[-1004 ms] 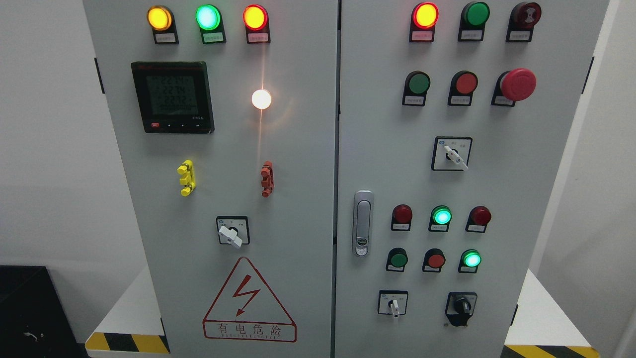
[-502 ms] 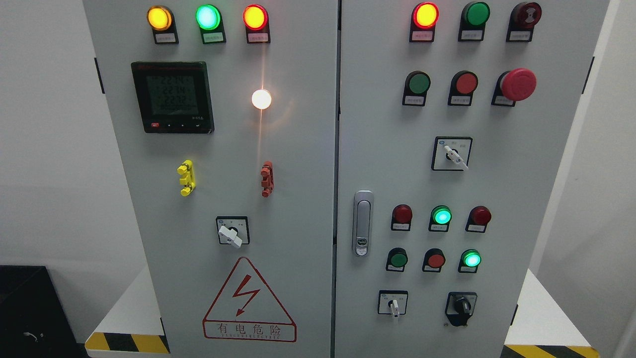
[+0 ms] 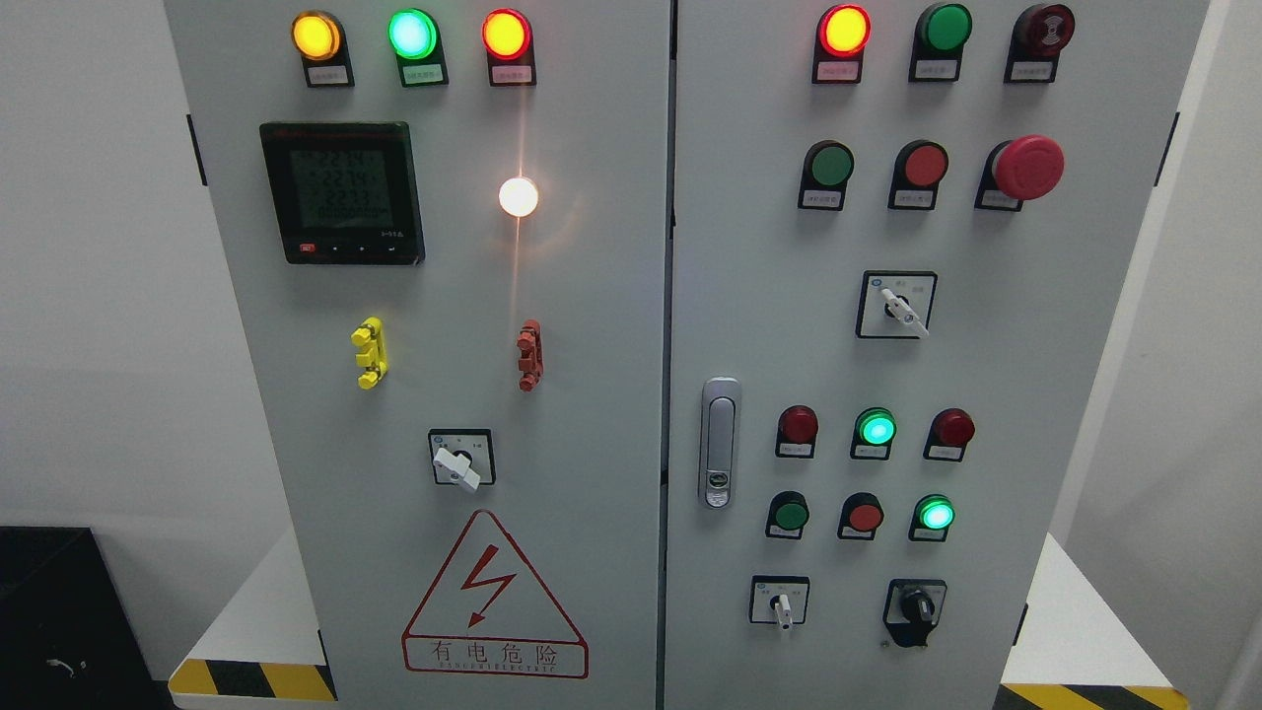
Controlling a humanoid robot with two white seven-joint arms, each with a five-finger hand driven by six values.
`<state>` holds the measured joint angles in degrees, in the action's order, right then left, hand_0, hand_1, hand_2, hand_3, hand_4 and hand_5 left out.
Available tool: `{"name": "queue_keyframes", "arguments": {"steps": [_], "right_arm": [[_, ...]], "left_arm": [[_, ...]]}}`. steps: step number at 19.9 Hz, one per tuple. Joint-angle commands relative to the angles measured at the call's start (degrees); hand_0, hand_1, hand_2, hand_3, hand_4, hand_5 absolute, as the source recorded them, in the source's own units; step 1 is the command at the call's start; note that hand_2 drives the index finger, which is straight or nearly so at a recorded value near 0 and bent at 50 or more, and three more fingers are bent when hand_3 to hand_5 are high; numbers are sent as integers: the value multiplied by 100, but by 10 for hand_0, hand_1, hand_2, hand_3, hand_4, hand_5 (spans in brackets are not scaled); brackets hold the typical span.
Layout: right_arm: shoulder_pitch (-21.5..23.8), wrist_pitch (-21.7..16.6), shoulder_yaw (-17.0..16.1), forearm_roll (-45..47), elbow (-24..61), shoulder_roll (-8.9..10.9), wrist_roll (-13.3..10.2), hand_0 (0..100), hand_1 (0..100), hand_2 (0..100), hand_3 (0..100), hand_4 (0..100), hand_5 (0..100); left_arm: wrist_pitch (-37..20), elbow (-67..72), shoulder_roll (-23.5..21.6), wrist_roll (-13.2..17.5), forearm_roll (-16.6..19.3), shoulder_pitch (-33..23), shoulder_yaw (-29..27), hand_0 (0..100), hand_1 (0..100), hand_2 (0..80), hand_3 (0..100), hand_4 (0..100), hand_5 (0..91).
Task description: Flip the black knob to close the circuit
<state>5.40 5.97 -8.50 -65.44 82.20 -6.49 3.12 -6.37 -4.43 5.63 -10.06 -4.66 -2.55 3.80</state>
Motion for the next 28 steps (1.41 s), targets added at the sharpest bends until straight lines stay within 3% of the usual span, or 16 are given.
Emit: {"name": "queue_keyframes", "arguments": {"steps": [1, 9, 12, 19, 28], "right_arm": [[-118, 149, -64, -232, 1500, -45, 48, 0, 0, 831, 991, 893, 909], [-548, 386, -29, -566, 1800, -63, 66, 0, 0, 881, 1000, 957, 945], [-794, 536, 6, -628, 1844, -71, 241, 0, 0, 902, 1000, 972, 960], [-1199, 554, 33, -812, 1826, -72, 409, 0, 0, 912, 1000, 976, 969], [-1375, 554, 50, -979, 1844, -80, 479, 0, 0, 909, 1000, 979, 973]], "left_arm": [[-4, 4, 0, 4, 0, 0, -2, 120, 556, 0, 0, 0, 0], [-4, -5, 0, 4, 0, 0, -2, 120, 556, 0, 0, 0, 0], [-4, -5, 0, 4, 0, 0, -2, 120, 556, 0, 0, 0, 0], [-4, 4, 0, -5, 0, 0, 6, 120, 556, 0, 0, 0, 0], [-4, 4, 0, -5, 0, 0, -2, 120, 556, 0, 0, 0, 0]]}}
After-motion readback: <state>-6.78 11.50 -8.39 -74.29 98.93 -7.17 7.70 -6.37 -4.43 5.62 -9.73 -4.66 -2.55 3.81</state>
